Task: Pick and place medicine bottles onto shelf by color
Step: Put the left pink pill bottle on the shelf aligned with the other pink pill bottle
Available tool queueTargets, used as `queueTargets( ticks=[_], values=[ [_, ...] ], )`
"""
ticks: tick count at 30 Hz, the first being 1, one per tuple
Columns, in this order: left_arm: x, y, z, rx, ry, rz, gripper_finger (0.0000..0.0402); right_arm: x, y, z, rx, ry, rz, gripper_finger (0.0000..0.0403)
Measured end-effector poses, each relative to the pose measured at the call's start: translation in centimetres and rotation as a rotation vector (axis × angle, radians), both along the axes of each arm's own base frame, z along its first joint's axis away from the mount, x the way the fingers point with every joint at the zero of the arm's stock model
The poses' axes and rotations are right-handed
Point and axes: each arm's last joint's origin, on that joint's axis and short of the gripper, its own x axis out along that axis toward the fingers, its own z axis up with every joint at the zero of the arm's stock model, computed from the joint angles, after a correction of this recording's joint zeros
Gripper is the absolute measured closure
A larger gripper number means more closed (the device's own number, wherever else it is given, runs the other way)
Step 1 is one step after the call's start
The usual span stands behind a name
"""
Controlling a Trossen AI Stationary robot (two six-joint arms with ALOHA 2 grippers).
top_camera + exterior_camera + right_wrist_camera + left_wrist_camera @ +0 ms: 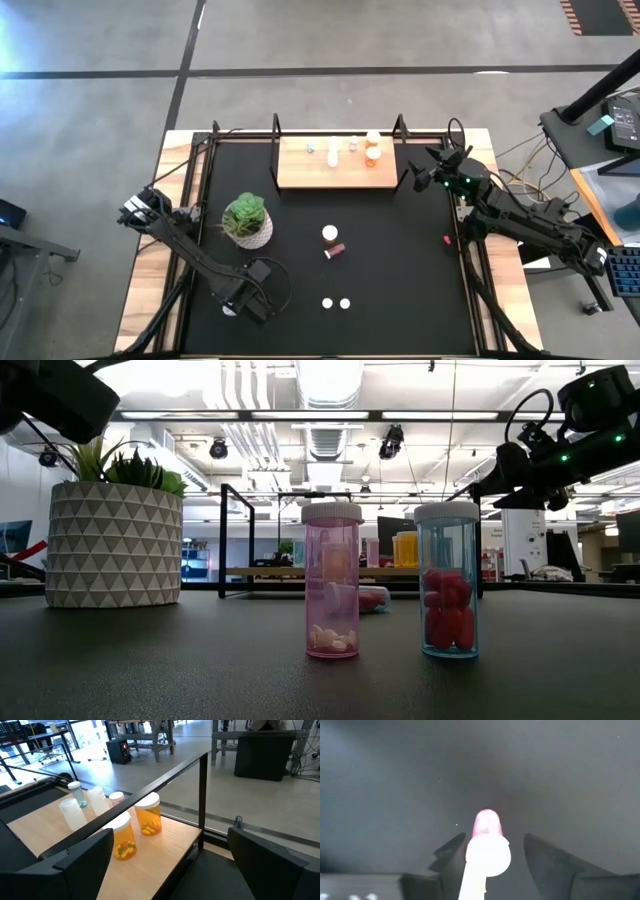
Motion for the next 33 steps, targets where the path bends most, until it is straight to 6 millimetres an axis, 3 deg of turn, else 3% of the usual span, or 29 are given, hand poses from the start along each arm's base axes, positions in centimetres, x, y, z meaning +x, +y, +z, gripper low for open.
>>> queueTargets(
  ticks=[9, 17, 23, 33],
  values=[
    [0.1, -0.1, 0.2, -0.008, -0.010, 0.000, 0.0306, 0.0, 0.0, 0.0, 0.000, 0.000, 0.000, 0.0023],
    [1.3, 0.9, 1.2, -0.026, -0.042, -0.049, 0.0294, 0.0, 0.0, 0.0, 0.000, 0.000, 0.000, 0.0023],
    [3.9, 3.4, 2.7, -0.035, -0.104, -0.133, 0.0292, 0.0, 0.0, 0.0, 0.000, 0.000, 0.000, 0.0023],
    [7.7, 9.6, 5.1, -0.028, -0.195, -0.253, 0.0291, 0.0, 0.0, 0.0, 0.000, 0.000, 0.000, 0.0023]
  ],
)
